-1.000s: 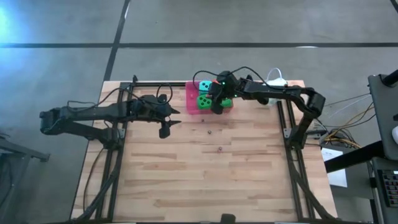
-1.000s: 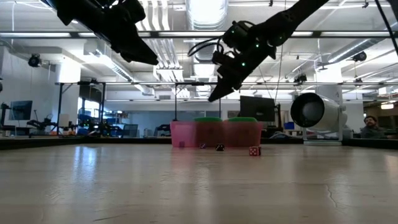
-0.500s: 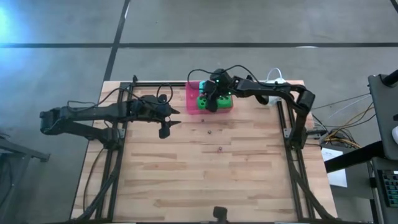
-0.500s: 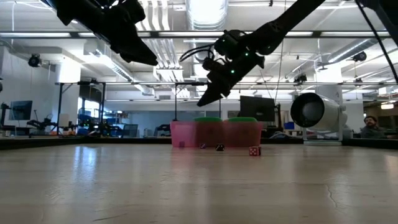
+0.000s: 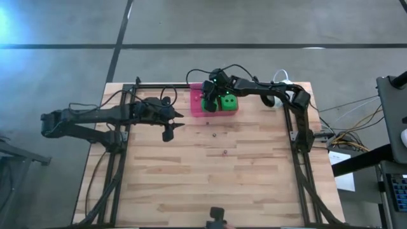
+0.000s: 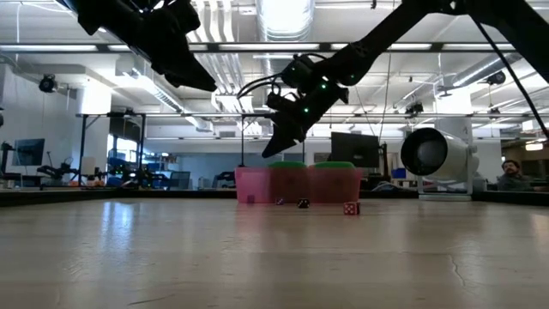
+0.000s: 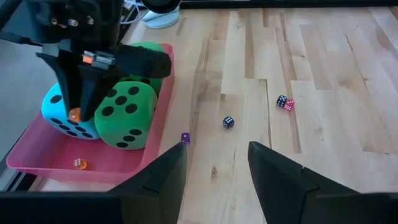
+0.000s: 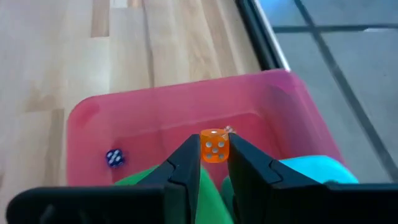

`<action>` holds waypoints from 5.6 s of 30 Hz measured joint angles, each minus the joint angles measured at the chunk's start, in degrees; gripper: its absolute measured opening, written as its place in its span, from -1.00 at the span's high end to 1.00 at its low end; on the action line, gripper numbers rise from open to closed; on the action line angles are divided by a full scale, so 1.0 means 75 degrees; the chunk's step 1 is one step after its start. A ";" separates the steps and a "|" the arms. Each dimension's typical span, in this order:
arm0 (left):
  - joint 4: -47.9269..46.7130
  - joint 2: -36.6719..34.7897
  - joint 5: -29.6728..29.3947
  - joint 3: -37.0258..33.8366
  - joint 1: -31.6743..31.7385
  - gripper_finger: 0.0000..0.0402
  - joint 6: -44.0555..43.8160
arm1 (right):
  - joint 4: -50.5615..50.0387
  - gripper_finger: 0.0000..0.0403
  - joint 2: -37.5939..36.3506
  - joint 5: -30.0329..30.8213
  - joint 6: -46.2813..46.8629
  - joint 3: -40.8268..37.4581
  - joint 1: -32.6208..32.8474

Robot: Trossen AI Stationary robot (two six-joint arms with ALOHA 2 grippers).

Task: Pick & Place Dice
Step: Put the small orange dice into the the pink bin, then put the bottom small black dice into the pink bin

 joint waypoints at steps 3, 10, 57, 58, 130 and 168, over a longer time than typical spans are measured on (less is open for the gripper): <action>-0.0007 -0.0002 0.0000 0.0000 0.0000 0.16 0.0000 | -0.0349 0.59 0.0017 -0.0006 0.0013 0.0206 0.0005; -0.0002 -0.0002 0.0003 0.0000 0.0000 0.19 -0.0003 | -0.0562 0.39 0.0020 -0.0020 0.0227 0.0369 0.0006; -0.0002 -0.0001 0.0000 0.0000 0.0000 -0.03 -0.0020 | -0.0735 0.03 0.0099 0.0140 0.0566 0.0419 -0.0373; -0.0002 -0.0002 0.0000 0.0000 0.0000 -0.02 -0.0020 | -0.0705 0.04 0.0146 0.0140 0.0607 0.0422 -0.0382; 0.0065 -0.0001 -0.0002 -0.0003 0.0000 0.00 -0.0146 | -0.2390 0.23 -0.2323 0.0129 -0.2030 -0.3518 0.4008; 0.0085 -0.0002 0.0000 -0.0003 0.0000 0.07 -0.0224 | -0.0860 0.43 -0.2271 0.0140 -0.2611 -0.4395 0.3716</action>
